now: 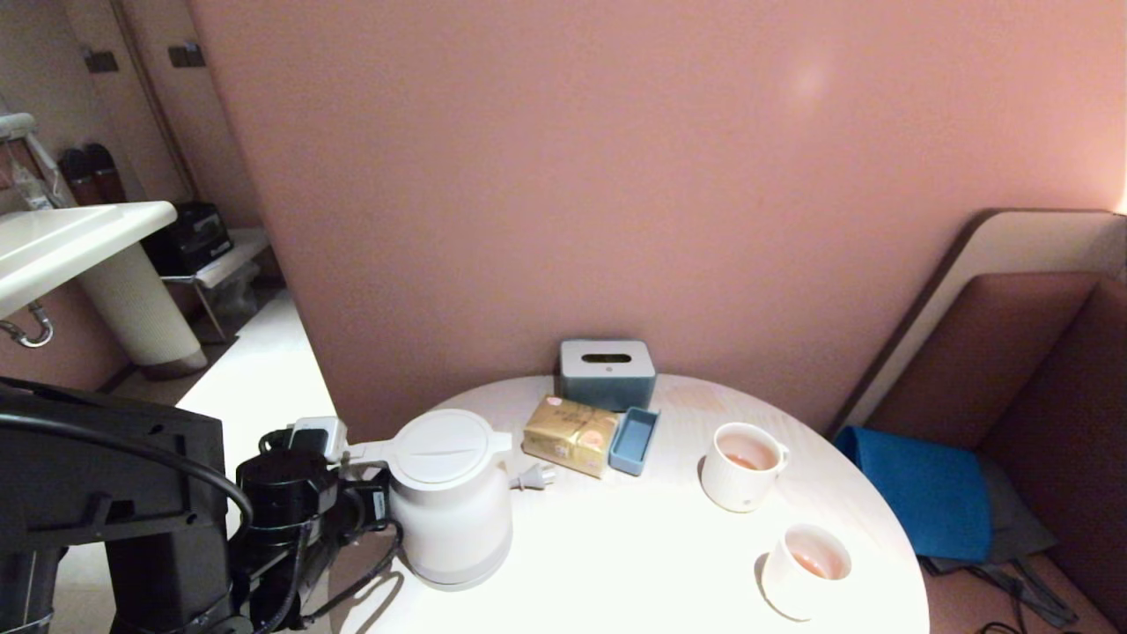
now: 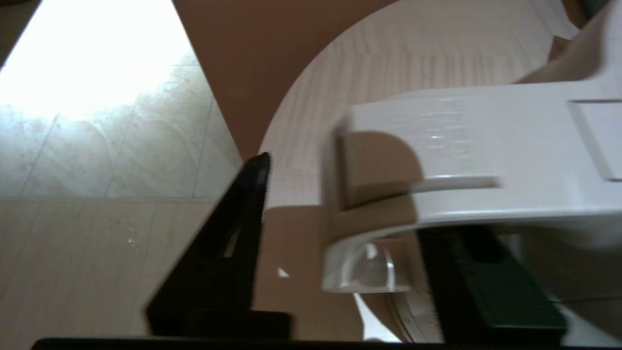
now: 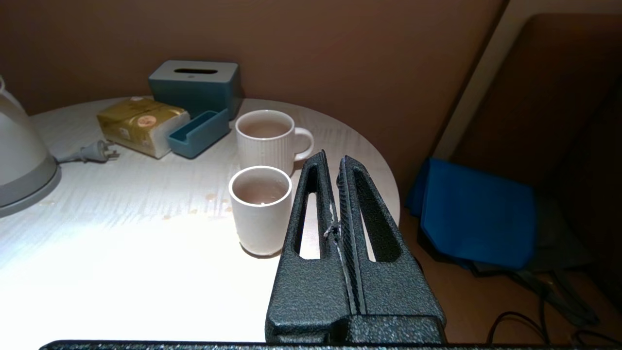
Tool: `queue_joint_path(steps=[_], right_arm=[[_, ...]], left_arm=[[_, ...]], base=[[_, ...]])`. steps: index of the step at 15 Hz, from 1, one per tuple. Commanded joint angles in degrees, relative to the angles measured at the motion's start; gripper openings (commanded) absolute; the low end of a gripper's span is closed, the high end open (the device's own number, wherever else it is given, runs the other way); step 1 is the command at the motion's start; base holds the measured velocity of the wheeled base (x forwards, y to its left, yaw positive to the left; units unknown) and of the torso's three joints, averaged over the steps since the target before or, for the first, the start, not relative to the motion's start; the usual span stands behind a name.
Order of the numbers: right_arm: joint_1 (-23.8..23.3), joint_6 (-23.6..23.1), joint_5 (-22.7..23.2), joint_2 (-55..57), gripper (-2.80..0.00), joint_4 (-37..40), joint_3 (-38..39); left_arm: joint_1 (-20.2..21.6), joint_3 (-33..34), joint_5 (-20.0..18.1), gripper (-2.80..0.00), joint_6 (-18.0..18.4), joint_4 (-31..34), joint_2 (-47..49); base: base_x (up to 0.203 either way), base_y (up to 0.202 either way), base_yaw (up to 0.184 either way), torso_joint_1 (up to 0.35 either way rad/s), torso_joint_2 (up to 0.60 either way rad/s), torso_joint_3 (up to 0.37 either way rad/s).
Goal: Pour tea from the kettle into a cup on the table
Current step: Put down the kettle on the table
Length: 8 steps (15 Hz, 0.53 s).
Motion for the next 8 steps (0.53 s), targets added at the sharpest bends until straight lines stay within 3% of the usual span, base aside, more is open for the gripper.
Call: queue_joint_path(steps=[1,8], right_arm=[[0.0,0.0,0.0,0.1,-2.8,0.0,0.0],[0.0,0.0,0.0,0.1,-2.8,0.0,0.0]], left_arm=[[-0.1,0.3,0.1,0.0,-0.1,-2.9,-0.5],[0.0,7.7,-0.3,0.0,-0.3,-2.9,-5.6]], base=[[0.0,0.0,0.0,0.0,0.0,0.0],[0.0,0.0,0.0,0.0,0.0,0.0]])
